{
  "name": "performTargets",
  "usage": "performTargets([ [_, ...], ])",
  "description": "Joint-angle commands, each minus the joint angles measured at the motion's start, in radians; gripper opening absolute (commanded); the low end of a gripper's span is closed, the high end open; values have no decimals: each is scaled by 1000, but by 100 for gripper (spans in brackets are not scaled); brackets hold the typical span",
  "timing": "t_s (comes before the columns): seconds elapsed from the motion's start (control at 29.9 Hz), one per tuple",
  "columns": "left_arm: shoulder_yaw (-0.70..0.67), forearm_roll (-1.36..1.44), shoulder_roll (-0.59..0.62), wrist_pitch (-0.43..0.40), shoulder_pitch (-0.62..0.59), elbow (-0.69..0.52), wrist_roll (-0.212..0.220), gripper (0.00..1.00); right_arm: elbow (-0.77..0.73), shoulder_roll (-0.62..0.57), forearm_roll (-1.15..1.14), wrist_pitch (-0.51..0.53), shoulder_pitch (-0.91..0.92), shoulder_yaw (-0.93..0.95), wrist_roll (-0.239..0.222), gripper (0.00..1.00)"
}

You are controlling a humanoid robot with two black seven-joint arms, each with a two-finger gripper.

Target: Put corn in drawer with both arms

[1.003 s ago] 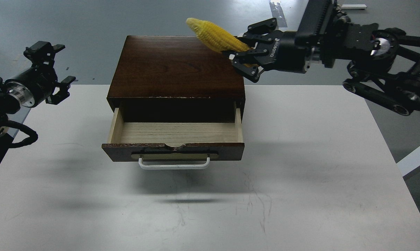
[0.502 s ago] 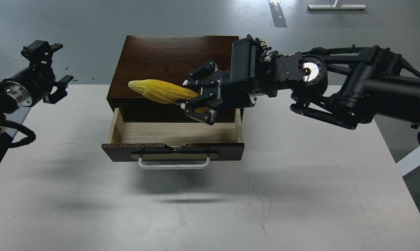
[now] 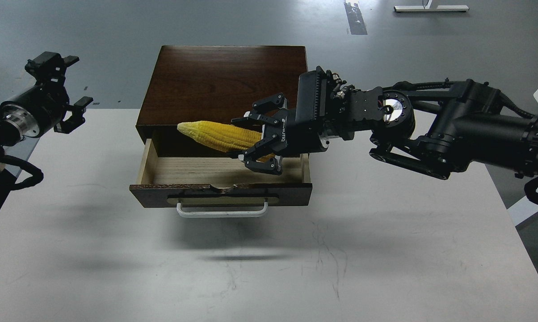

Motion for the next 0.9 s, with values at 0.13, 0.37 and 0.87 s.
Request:
performTargets([
  [0.13, 2, 0, 0, 0, 1, 0, 0, 99, 4, 0, 2, -19, -5, 3, 0, 96],
  [0.37, -6, -6, -1, -2, 0, 0, 1, 99, -3, -14, 127, -24, -15, 185, -17, 96],
  [0.87, -8, -18, -4, -16, 1, 8, 1, 99, -170, -289, 1504, 231, -191, 302, -198, 96],
])
